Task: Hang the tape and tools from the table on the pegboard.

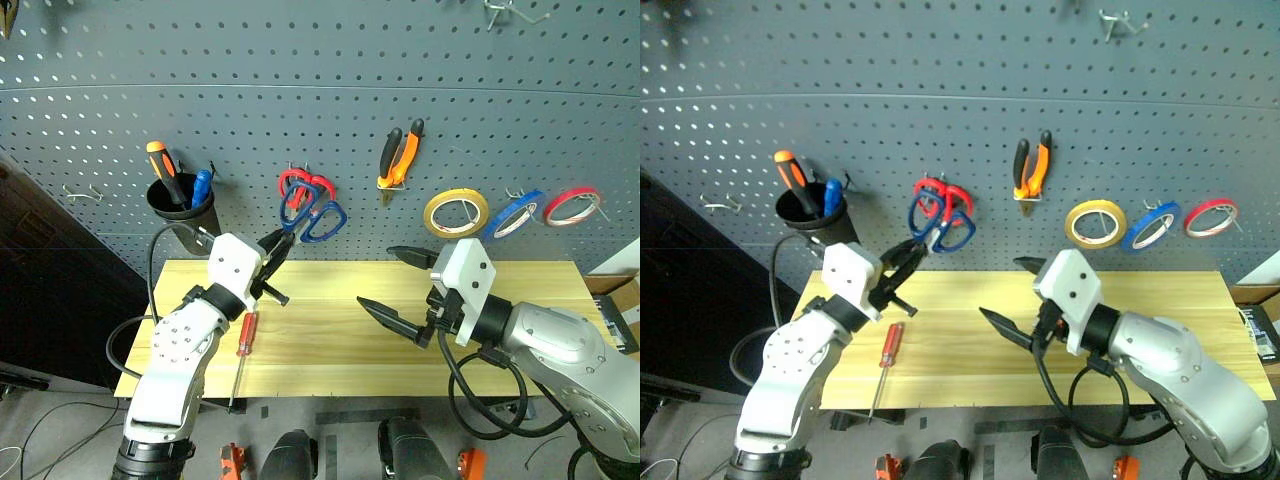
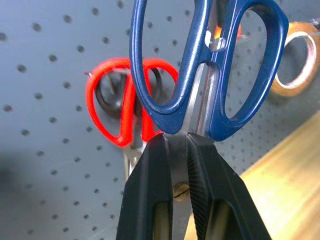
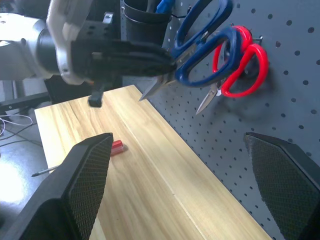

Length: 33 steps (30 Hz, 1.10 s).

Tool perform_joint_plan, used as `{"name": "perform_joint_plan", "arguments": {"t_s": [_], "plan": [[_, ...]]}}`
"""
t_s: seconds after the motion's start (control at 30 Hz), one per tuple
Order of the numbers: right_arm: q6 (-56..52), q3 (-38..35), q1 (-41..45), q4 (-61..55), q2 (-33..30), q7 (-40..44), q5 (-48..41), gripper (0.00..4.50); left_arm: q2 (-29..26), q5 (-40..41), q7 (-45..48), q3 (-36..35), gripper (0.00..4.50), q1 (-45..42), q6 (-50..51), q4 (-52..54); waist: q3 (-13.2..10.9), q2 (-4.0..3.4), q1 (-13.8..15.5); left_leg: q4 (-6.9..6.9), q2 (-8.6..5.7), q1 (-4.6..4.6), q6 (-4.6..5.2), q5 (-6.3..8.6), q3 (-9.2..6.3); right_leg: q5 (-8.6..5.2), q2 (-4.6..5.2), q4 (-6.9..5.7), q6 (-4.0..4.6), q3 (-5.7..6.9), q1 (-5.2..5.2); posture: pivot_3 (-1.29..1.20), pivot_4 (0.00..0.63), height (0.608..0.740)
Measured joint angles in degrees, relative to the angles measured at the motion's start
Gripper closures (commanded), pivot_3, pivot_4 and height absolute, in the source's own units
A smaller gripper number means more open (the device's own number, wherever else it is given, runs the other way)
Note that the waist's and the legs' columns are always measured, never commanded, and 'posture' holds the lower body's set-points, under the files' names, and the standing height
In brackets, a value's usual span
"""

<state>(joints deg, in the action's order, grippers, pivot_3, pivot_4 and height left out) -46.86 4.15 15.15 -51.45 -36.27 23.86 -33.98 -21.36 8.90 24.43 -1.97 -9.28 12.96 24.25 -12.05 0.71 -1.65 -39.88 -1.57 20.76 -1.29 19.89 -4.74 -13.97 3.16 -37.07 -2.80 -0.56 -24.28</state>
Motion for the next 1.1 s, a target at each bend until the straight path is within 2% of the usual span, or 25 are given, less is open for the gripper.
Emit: {"name": "perform_joint_plan", "arguments": {"t_s": [0.4,0.43,0.6,0.77,0.87,0.97,1.1], "plan": [[-0.3,0.4,7.0,0.4,1.7,-0.4,0.0,0.0,3.5,0.0,-2.6,0.9,4.34,-5.1,6.6,-7.0,0.0,0.01,-0.1,0.0,-0.01,0.03,0.0,0.0,0.0,0.0,0.0,-0.01,0.0,0.01,-0.04,-0.08,0.19,0.74],[-0.5,0.5,7.0,0.4,1.7,-0.4,0.0,0.0,3.6,0.1,-2.5,1.3,3.63,-5.1,6.8,-7.0,0.0,0.01,-0.2,-0.01,-0.01,0.04,-0.01,0.0,0.0,0.0,0.01,-0.01,0.0,0.0,-0.06,-0.08,0.191,0.74],[-1.0,0.8,6.9,0.4,1.9,-0.8,0.2,0.0,3.6,0.4,-2.0,1.8,2.33,-4.1,8.2,-6.4,0.0,0.01,-0.2,-0.01,0.0,0.02,-0.01,0.0,0.01,0.0,0.02,-0.03,0.0,-0.03,-0.06,-0.07,0.194,0.74],[-1.1,1.7,4.8,0.4,3.2,-1.7,0.8,0.0,0.1,0.4,0.1,1.7,0.86,2.8,11.1,-3.2,0.0,0.0,-0.3,0.04,0.06,0.01,-0.01,0.0,0.03,0.0,0.02,-0.05,0.01,-0.08,-0.1,-0.04,0.202,0.74],[-3.8,2.2,1.4,0.6,6.6,-4.3,-0.5,0.0,-4.5,0.2,1.1,0.8,0.86,8.4,17.5,-2.6,0.0,-0.01,-0.2,0.04,0.08,0.0,0.0,0.0,0.02,0.0,0.01,-0.09,0.01,-0.07,-0.09,-0.01,0.204,0.74],[-7.2,4.7,-0.3,1.2,7.5,-5.8,-1.0,0.0,-9.1,-0.7,1.2,0.2,0.86,11.0,23.5,-3.9,0.0,-0.01,-0.1,0.03,0.01,-0.05,0.04,0.02,0.0,0.0,-0.02,-0.13,0.01,-0.05,-0.06,0.01,0.203,0.74],[-11.6,9.4,-1.1,1.9,7.2,-6.0,-1.2,0.0,-11.0,-2.4,-0.7,-0.9,0.86,10.7,30.4,-7.1,0.0,0.0,0.3,-0.01,-0.05,-0.06,0.08,0.03,-0.08,-0.01,-0.01,-0.12,0.0,0.03,-0.01,0.01,0.202,0.74]]}}
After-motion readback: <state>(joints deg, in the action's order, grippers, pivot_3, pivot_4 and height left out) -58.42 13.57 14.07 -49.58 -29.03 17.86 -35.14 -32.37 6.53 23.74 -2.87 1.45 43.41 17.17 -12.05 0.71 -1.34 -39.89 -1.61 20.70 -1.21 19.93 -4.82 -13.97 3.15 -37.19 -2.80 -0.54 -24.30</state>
